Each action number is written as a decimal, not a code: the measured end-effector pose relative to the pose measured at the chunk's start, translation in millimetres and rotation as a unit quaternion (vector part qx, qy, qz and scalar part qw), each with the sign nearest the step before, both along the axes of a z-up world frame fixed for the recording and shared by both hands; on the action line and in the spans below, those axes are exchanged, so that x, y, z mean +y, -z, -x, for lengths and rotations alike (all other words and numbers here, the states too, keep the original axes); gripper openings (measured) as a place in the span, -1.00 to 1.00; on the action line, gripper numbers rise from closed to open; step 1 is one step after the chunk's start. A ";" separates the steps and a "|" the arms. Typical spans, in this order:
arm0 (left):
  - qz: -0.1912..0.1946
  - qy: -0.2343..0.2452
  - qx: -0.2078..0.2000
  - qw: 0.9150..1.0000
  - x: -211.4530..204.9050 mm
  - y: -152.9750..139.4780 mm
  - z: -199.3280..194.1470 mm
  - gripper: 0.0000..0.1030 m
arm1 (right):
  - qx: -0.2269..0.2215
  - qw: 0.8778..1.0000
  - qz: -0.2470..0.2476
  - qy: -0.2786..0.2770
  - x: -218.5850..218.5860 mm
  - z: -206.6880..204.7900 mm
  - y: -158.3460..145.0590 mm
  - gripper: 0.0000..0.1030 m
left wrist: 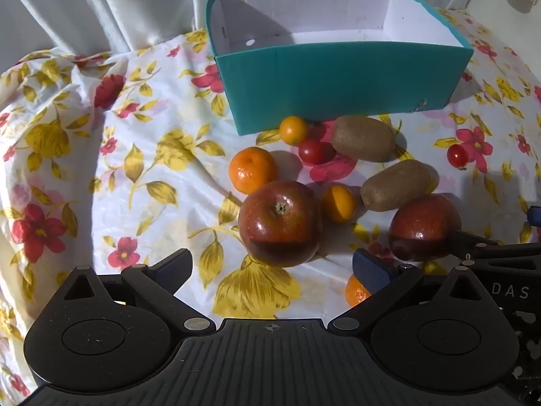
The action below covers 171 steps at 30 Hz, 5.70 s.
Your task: Organize fruits
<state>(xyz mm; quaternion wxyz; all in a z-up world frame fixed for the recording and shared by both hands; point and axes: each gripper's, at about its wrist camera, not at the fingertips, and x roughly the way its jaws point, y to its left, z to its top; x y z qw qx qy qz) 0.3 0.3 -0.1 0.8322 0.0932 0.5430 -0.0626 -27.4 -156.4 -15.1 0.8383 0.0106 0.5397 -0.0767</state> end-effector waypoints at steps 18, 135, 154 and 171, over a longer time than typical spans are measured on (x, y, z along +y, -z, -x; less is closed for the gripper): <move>0.000 -0.001 0.005 1.000 -2.0 4.7 2.6 1.00 | 0.001 1.000 0.003 -0.001 0.0 -0.9 -0.6 1.00; 0.057 0.034 -0.156 0.985 15.7 38.9 25.7 0.99 | -0.161 0.972 -0.080 -0.153 2.5 25.5 33.0 0.89; 0.067 0.052 -0.105 0.991 11.4 76.3 -1.0 0.57 | -0.118 0.970 -0.083 -0.196 15.5 2.0 63.1 0.37; 0.065 0.075 -0.087 0.991 8.6 71.4 6.3 0.50 | -0.133 0.976 -0.059 -0.161 1.2 9.7 56.5 0.35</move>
